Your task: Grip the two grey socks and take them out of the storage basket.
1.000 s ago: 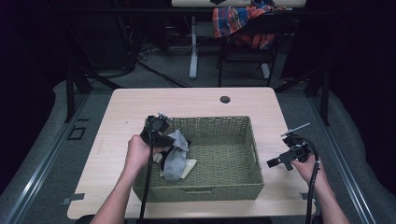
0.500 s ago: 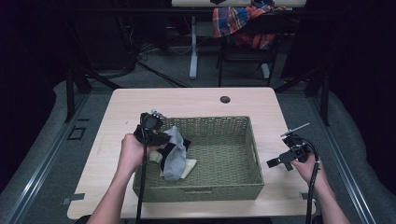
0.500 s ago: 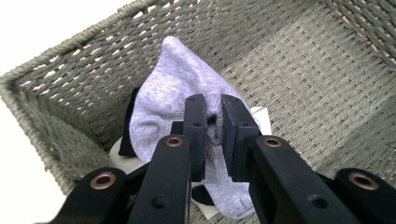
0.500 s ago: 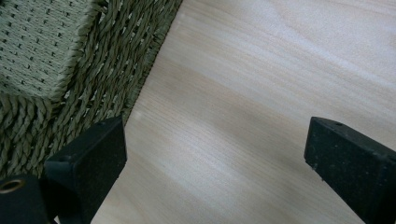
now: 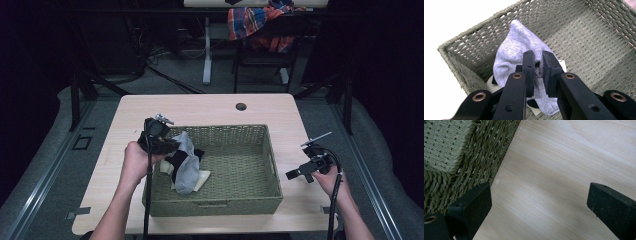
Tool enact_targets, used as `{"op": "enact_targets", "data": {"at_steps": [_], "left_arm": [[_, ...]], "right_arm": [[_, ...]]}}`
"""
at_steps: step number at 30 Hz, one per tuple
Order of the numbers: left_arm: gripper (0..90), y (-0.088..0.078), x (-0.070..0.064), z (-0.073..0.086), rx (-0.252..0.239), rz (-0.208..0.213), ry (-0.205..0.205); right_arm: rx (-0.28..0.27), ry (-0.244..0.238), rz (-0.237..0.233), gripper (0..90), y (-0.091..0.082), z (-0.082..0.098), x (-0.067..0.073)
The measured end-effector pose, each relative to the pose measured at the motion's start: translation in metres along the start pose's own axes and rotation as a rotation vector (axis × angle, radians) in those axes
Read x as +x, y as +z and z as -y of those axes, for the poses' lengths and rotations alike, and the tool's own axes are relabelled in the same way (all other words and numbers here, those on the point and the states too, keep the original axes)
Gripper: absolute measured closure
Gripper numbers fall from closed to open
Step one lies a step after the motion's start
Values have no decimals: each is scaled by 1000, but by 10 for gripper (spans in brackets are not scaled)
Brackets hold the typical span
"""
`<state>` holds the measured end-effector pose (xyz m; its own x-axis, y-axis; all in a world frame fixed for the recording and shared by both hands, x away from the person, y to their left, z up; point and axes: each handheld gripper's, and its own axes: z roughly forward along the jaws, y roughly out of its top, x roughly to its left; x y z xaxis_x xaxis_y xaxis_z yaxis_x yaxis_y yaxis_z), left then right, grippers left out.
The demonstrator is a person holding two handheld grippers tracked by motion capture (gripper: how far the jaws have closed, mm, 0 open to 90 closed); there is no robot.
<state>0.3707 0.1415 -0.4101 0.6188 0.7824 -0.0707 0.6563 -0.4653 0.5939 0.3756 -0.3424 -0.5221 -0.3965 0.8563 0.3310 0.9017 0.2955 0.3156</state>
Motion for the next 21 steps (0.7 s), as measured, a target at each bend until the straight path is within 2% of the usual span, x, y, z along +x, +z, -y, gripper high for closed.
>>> {"op": "enact_targets", "data": {"at_steps": [5,7,9,14,15,21], "left_arm": [[818,-6,2,0,-18,4,-6],[818,-8,3,-1,-26,2,-7],[818,-10,3,-1,-34,2,-8],[818,-14,3,-2,-46,0,-8],[818,-15,4,-2,-49,0,-7],[818,-22,6,-2,-69,-8,-12]], "right_arm": [[3,-2,1,55,0,0,0],[29,-25,1,56,-1,-1,-2],[33,-27,0,55,-2,-1,-2],[26,-22,-3,56,-1,-1,-2],[2,-1,1,56,0,0,0],[2,-1,2,56,0,0,0]]}}
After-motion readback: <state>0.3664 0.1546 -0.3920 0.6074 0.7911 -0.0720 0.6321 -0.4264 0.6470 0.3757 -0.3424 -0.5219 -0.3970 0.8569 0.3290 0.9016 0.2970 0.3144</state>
